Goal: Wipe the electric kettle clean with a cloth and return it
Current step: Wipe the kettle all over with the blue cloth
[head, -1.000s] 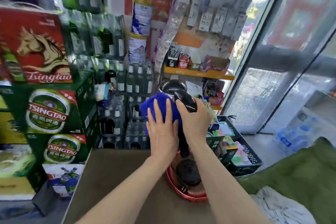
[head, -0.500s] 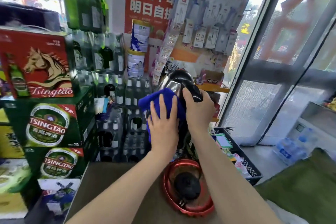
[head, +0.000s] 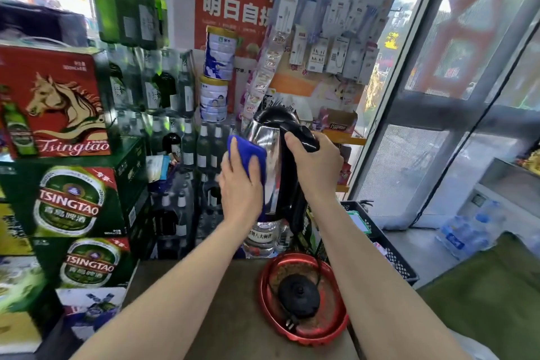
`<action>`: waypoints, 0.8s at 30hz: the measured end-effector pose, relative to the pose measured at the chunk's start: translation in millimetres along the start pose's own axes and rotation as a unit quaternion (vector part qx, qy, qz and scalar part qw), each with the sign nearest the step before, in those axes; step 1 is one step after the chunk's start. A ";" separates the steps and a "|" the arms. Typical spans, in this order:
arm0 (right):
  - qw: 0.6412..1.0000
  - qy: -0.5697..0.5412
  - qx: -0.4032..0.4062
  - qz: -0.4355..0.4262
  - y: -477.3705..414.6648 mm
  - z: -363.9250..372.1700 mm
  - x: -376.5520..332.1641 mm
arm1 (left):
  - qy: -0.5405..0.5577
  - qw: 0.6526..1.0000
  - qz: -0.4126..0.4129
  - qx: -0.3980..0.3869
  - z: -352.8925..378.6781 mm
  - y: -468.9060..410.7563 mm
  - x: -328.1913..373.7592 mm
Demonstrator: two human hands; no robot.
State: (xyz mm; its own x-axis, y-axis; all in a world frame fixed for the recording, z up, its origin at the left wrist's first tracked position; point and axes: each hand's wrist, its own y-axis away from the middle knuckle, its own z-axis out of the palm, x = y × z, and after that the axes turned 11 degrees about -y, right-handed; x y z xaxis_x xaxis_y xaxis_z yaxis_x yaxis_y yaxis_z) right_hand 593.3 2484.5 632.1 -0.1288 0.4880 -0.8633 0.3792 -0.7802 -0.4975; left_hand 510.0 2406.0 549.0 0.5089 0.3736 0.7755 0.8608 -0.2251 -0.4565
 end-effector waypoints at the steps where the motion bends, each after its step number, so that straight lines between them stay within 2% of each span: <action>1: 1.000 -0.003 0.002 -0.001 -2.5 -1.0 0.0 | -0.061 0.997 0.036 -0.002 5.7 13.6 -0.6; 3: 1.000 -0.015 0.007 0.003 -7.0 -1.8 1.3 | -0.185 0.978 0.095 0.012 16.8 30.1 1.8; 6: 0.999 -0.033 0.005 0.001 -9.2 -2.5 1.8 | -0.227 0.965 0.127 0.045 14.5 14.0 13.0; 9: 0.999 -0.049 0.008 -0.012 -8.8 -4.7 -3.0 | -0.169 0.975 0.129 0.064 -0.1 -15.7 23.0; 16: 0.997 -0.069 -0.001 -0.029 -16.4 -9.9 -10.4 | -0.014 0.993 0.112 0.039 -16.0 -53.4 26.8; 18: 0.998 -0.061 -0.001 -0.031 -17.8 -8.5 -9.1 | 0.064 0.997 0.034 0.025 -12.7 -54.9 18.4; 20: 0.998 -0.049 0.004 -0.039 -17.3 -4.2 -8.4 | 0.097 0.994 -0.052 0.008 -3.9 -41.1 9.6; 22: 0.998 -0.038 0.020 -0.044 -17.1 0.9 -5.2 | 0.046 0.998 -0.038 0.011 9.1 -9.0 8.4; 24: 0.998 -0.039 0.033 -0.040 -15.0 4.6 -2.5 | -0.077 0.996 0.032 0.018 24.9 20.6 9.9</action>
State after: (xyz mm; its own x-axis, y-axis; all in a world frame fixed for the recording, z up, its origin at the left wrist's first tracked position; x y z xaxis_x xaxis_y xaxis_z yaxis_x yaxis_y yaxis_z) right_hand 583.7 2493.2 641.3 -0.2279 0.5191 -0.8238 0.3041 -0.7658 -0.5667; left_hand 532.9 2427.5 536.4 0.5544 0.4933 0.6703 0.8251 -0.2206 -0.5201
